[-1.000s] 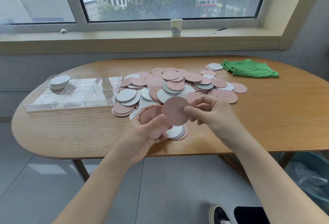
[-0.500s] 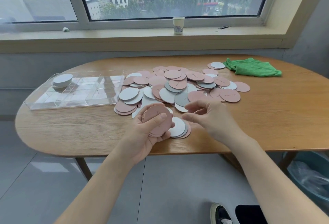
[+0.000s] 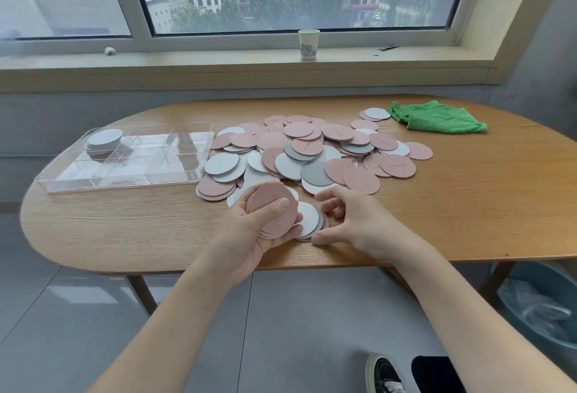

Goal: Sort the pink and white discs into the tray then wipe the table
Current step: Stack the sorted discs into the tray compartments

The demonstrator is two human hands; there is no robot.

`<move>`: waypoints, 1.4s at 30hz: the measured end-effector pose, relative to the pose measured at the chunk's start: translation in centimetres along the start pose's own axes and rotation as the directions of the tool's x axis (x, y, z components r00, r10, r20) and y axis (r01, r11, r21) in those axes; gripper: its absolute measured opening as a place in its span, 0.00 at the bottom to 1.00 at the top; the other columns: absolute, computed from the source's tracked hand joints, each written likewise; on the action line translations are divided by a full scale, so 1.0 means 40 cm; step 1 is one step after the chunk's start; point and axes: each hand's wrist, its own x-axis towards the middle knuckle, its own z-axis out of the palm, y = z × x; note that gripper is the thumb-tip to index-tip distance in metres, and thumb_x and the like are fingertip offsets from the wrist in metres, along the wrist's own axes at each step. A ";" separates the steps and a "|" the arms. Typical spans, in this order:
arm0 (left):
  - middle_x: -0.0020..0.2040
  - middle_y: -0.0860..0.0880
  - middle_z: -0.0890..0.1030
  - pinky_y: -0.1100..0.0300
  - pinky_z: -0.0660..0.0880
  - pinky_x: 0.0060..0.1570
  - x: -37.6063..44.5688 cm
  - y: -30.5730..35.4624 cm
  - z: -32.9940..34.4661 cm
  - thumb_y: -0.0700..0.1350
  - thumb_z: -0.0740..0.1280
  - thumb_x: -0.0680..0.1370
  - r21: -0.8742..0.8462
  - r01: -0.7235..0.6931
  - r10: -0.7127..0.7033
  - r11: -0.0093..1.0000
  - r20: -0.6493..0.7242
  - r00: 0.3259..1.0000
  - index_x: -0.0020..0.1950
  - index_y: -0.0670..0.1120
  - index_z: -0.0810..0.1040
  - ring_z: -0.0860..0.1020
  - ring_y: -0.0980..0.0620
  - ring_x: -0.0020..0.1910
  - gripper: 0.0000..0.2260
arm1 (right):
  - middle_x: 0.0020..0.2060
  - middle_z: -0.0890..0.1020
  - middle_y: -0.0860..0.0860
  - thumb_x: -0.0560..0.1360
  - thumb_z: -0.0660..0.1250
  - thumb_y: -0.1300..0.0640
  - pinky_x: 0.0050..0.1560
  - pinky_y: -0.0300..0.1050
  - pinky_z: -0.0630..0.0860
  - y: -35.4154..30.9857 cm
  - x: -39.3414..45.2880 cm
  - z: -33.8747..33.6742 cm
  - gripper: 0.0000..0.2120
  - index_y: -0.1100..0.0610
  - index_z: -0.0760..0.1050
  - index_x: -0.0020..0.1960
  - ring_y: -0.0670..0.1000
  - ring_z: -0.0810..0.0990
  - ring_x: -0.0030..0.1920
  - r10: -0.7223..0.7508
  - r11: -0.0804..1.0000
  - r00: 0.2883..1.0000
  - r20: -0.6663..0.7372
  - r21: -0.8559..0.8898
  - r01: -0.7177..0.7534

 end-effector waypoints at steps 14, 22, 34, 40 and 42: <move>0.55 0.37 0.82 0.39 0.82 0.56 0.001 -0.006 0.004 0.35 0.74 0.73 0.020 -0.024 0.024 1.000 -0.017 1.000 0.61 0.42 0.77 0.84 0.37 0.50 0.18 | 0.45 0.86 0.56 0.67 0.80 0.67 0.43 0.44 0.81 0.020 -0.008 -0.010 0.17 0.59 0.80 0.54 0.47 0.84 0.39 0.090 0.899 0.991 -0.102 0.437 -0.037; 0.55 0.37 0.83 0.41 0.83 0.55 -0.002 -0.003 0.004 0.35 0.74 0.74 0.032 -0.014 0.014 0.999 -0.003 1.000 0.60 0.43 0.78 0.84 0.37 0.50 0.16 | 0.40 0.86 0.51 0.68 0.80 0.63 0.40 0.37 0.77 0.047 -0.019 -0.067 0.11 0.58 0.83 0.49 0.46 0.82 0.40 0.141 0.827 0.933 -0.331 0.558 0.073; 0.56 0.38 0.83 0.50 0.82 0.45 0.002 0.000 0.003 0.38 0.74 0.74 0.012 0.006 -0.006 1.000 0.004 1.000 0.61 0.44 0.77 0.84 0.38 0.52 0.17 | 0.42 0.86 0.51 0.67 0.79 0.62 0.42 0.35 0.77 0.002 -0.041 -0.098 0.13 0.56 0.83 0.50 0.46 0.83 0.44 0.050 0.687 0.879 -0.475 0.655 0.314; 0.59 0.41 0.83 0.51 0.82 0.45 0.004 0.003 0.004 0.42 0.77 0.73 0.012 -0.014 0.014 1.000 0.054 0.998 0.69 0.42 0.74 0.84 0.43 0.51 0.25 | 0.41 0.87 0.51 0.67 0.79 0.63 0.42 0.36 0.77 -0.023 -0.037 -0.028 0.14 0.58 0.83 0.51 0.45 0.84 0.43 0.006 0.704 0.936 -0.352 0.666 0.246; 0.61 0.43 0.83 0.51 0.82 0.47 0.004 0.003 0.004 0.44 0.80 0.71 0.010 -0.019 0.018 1.000 0.063 0.998 0.71 0.41 0.72 0.84 0.45 0.53 0.31 | 0.41 0.87 0.51 0.68 0.79 0.64 0.43 0.36 0.77 -0.029 -0.032 0.006 0.12 0.57 0.82 0.50 0.44 0.84 0.42 -0.013 0.739 0.941 -0.338 0.630 0.237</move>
